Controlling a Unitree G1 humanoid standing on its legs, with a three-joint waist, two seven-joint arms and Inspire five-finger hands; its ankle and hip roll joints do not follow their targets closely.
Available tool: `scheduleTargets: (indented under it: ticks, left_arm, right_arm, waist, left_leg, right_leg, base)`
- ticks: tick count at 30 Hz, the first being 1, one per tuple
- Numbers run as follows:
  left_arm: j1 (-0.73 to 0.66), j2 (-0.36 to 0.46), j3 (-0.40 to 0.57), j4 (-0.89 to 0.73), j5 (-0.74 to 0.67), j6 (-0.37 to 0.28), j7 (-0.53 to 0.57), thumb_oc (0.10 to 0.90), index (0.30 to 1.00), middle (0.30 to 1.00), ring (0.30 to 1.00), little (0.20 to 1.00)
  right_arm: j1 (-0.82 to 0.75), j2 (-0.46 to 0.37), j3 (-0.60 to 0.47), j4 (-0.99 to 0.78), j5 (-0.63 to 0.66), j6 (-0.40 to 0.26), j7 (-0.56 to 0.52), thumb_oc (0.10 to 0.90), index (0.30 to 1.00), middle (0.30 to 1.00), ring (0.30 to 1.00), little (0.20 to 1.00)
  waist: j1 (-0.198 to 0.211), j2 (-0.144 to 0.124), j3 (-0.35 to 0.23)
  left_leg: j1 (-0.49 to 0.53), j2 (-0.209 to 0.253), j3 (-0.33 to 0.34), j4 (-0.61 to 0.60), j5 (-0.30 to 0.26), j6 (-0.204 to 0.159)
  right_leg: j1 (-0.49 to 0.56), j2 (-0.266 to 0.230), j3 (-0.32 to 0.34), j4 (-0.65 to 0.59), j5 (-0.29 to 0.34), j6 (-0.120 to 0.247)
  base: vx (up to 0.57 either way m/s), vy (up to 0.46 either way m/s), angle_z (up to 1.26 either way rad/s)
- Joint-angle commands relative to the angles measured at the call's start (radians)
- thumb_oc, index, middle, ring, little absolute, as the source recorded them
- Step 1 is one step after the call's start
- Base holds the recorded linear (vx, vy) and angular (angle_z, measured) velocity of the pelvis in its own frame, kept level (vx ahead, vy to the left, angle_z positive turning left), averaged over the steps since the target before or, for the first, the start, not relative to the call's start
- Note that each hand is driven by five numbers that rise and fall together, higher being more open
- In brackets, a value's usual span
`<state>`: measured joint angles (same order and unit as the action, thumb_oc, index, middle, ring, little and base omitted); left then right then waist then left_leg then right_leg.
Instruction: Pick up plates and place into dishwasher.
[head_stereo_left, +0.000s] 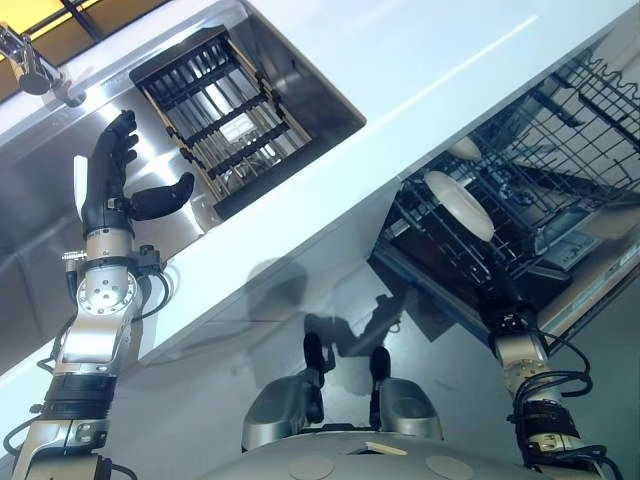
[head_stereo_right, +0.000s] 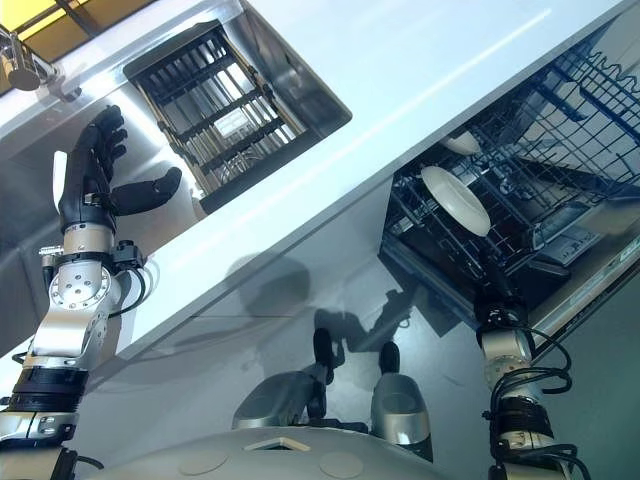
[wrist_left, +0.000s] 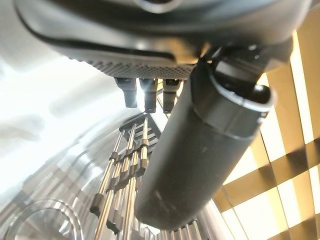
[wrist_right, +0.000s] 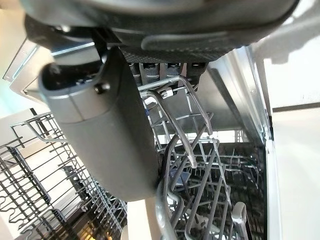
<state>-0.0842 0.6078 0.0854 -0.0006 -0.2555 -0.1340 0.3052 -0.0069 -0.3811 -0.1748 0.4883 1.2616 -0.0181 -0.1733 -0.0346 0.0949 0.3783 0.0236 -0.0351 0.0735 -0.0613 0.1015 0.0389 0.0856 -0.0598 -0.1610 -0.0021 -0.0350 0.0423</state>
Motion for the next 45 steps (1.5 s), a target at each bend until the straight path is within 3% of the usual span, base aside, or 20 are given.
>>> scheduleTargets:
  ticks: [1,9,21,26,33,37,40,42,45]
  left_arm:
    - [-0.011,0.025,-0.028,-0.026,0.048,-0.050,0.046,0.800,0.900,0.900,0.900,0.900]
    - [-0.047,0.045,-0.051,-0.027,0.030,-0.019,0.067,0.800,0.900,0.900,0.900,0.900]
    - [-0.121,0.069,-0.101,0.048,-0.009,-0.011,0.023,0.800,0.900,0.900,0.900,0.900]
    - [-0.121,0.071,-0.111,0.074,-0.023,-0.017,-0.003,0.800,0.900,0.900,0.900,0.900]
    - [-0.095,0.068,-0.109,0.079,-0.031,-0.025,-0.011,0.800,0.900,0.900,0.900,0.900]
    - [-0.086,0.056,-0.106,0.073,-0.024,-0.028,-0.003,0.800,0.900,0.900,0.900,0.900]
    - [-0.081,0.048,-0.105,0.062,-0.019,-0.028,0.013,0.800,0.900,0.900,0.900,0.900]
    - [-0.072,0.042,-0.101,0.059,-0.015,-0.031,0.026,0.800,0.900,0.900,0.900,0.900]
    - [-0.027,0.017,-0.077,0.029,0.002,-0.031,0.063,0.800,0.900,0.900,0.900,0.900]
  right_arm:
    - [-0.172,0.073,0.179,-0.143,0.090,0.080,0.289,0.800,0.900,0.900,0.900,0.900]
    - [-0.335,0.054,0.259,-0.179,0.094,0.057,0.339,0.800,0.900,0.900,0.900,0.900]
    - [-0.659,0.036,0.315,-0.227,0.016,-0.107,0.338,0.800,0.900,0.900,0.900,0.900]
    - [-0.711,0.045,0.320,-0.208,0.026,-0.169,0.311,0.800,0.900,0.900,0.900,0.900]
    - [-0.681,0.071,0.316,-0.217,0.019,-0.219,0.252,0.800,0.900,0.900,0.900,0.900]
    - [-0.619,0.106,0.309,-0.255,0.014,-0.264,0.200,0.800,0.900,0.900,0.900,0.900]
    - [-0.569,0.123,0.304,-0.284,-0.064,-0.314,0.116,0.800,0.900,0.900,0.900,0.900]
    - [-0.516,0.125,0.280,-0.306,-0.188,-0.358,-0.027,0.800,0.900,0.900,0.900,0.900]
    - [-0.383,0.121,0.205,-0.376,-0.245,-0.364,-0.169,0.800,0.900,0.900,0.900,0.900]
  waist:
    - [0.074,-0.022,-0.007]
    - [0.115,-0.027,0.010]
    - [0.182,-0.039,-0.019]
    - [0.204,-0.043,-0.047]
    - [0.204,-0.043,-0.061]
    - [0.189,-0.040,-0.057]
    - [0.172,-0.038,-0.051]
    - [0.156,-0.039,-0.049]
    - [0.120,-0.039,-0.048]
  left_leg:
    - [-0.045,-0.073,-0.024,0.130,-0.146,0.003]
    - [-0.065,-0.080,-0.039,0.169,-0.156,0.006]
    - [-0.062,-0.097,-0.090,0.208,-0.179,0.017]
    - [-0.047,-0.104,-0.106,0.206,-0.184,0.020]
    - [-0.017,-0.105,-0.106,0.178,-0.178,0.024]
    - [-0.006,-0.103,-0.094,0.166,-0.175,0.026]
    - [0.001,-0.099,-0.081,0.157,-0.173,0.027]
    - [0.007,-0.096,-0.069,0.152,-0.174,0.027]
    - [0.021,-0.089,-0.041,0.138,-0.174,0.030]
  right_leg:
    - [-0.116,-0.006,-0.020,0.133,-0.015,0.037]
    - [-0.107,-0.020,-0.036,0.120,-0.005,0.033]
    - [-0.078,-0.033,-0.063,0.134,-0.019,0.022]
    - [-0.056,-0.034,-0.073,0.124,-0.018,0.021]
    - [-0.041,-0.032,-0.073,0.101,-0.001,0.030]
    - [-0.041,-0.032,-0.062,0.094,0.009,0.036]
    - [-0.043,-0.032,-0.054,0.090,0.016,0.041]
    - [-0.046,-0.031,-0.045,0.090,0.020,0.046]
    - [-0.052,-0.030,-0.029,0.091,0.025,0.056]
  base:
    - [0.05,0.048,-0.01]
    - [0.05,0.040,0.01]
    - [0.08,0.015,0.12]
    - [0.10,0.011,0.23]
    - [0.05,0.007,0.02]
    - [-0.01,0.002,0.00]
    - [-0.05,0.016,-0.01]
    - [-0.05,0.023,-0.01]
    - [-0.07,0.038,-0.06]
